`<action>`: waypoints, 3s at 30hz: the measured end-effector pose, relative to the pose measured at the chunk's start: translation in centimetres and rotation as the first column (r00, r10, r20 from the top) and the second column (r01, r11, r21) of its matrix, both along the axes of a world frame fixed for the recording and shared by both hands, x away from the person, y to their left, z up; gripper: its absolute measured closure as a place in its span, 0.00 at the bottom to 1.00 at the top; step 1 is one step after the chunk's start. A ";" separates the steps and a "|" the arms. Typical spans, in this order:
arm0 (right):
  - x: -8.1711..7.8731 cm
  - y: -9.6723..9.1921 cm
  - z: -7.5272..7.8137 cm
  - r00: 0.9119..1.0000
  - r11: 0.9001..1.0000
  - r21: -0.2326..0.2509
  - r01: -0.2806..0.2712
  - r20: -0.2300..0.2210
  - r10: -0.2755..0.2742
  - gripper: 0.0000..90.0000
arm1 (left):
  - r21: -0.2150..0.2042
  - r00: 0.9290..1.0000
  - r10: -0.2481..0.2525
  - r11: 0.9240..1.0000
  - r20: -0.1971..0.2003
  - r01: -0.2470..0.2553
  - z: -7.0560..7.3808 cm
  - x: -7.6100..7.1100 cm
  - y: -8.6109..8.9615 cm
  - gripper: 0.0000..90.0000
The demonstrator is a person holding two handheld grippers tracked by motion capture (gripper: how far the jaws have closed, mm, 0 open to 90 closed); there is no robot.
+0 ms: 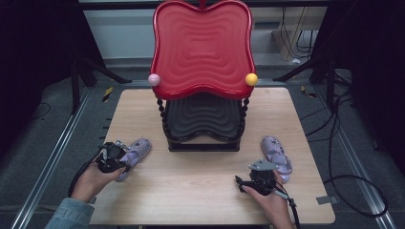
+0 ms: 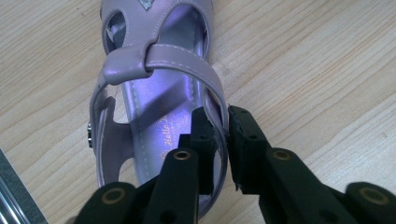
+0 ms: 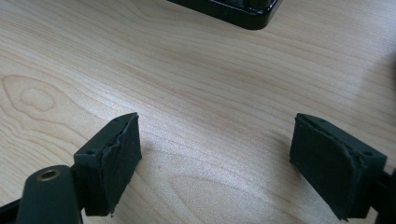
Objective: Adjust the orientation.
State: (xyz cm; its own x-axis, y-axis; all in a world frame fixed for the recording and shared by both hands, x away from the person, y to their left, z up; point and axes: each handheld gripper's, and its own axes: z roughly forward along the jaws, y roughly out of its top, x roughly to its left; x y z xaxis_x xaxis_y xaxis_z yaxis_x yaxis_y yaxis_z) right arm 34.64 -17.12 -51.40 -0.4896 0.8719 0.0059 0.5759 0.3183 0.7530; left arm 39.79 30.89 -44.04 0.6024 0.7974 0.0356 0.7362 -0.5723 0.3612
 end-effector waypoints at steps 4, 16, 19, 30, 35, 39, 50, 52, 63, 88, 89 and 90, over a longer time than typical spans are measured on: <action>0.0 0.0 0.0 1.000 1.000 0.000 0.000 0.000 0.000 0.18 | -0.035 1.000 0.005 0.999 -0.009 -0.005 0.0 0.1 0.2 0.95; 0.1 -0.1 0.0 1.000 1.000 -0.004 -0.006 0.005 0.006 0.18 | -0.136 0.999 0.016 0.991 0.032 -0.012 2.0 -1.6 0.3 0.96; 0.0 0.0 0.0 1.000 1.000 0.000 -0.004 0.000 0.004 0.18 | -0.139 0.998 -0.015 0.990 0.053 0.022 2.5 -2.8 -0.5 0.96; 0.1 -0.1 0.0 1.000 1.000 -0.005 -0.006 0.005 0.006 0.18 | -0.168 0.990 -0.112 0.978 0.090 0.126 3.2 -5.8 -4.3 0.96; 0.1 -0.1 0.0 1.000 1.000 -0.005 -0.007 0.005 0.007 0.18 | -0.169 0.985 -0.156 0.971 0.078 0.167 2.7 -6.0 -6.7 0.96; 0.0 0.0 0.0 1.000 1.000 -0.001 -0.007 0.001 0.007 0.18 | -0.175 0.981 -0.181 0.966 0.073 0.191 2.4 -6.2 -8.4 0.96; 0.0 -0.1 0.0 1.000 1.000 -0.002 -0.007 0.000 0.007 0.18 | -0.165 0.970 -0.240 0.956 0.044 0.244 1.2 -6.8 -12.2 0.96; 0.0 -0.1 0.0 1.000 1.000 -0.002 -0.006 0.000 0.006 0.18 | -0.161 0.968 -0.248 0.954 0.039 0.251 0.8 -7.0 -12.8 0.95; 0.0 -0.1 0.0 1.000 1.000 -0.003 -0.010 0.000 0.010 0.18 | -0.178 0.970 -0.242 0.954 0.016 0.241 -0.2 -7.7 -14.0 0.72; 0.0 -0.1 0.0 1.000 1.000 -0.006 -0.013 0.004 0.013 0.18 | -0.036 0.977 -0.211 0.977 -0.022 0.210 2.4 -4.3 -11.3 0.47; 0.0 -0.1 0.0 1.000 1.000 -0.007 -0.014 0.005 0.014 0.18 | -0.035 0.978 -0.208 0.978 -0.030 0.207 2.3 -4.2 -11.2 0.48; 0.0 -0.1 0.0 1.000 1.000 -0.008 -0.015 0.006 0.015 0.18 | -0.034 0.978 -0.205 0.978 -0.041 0.204 2.1 -4.1 -11.2 0.50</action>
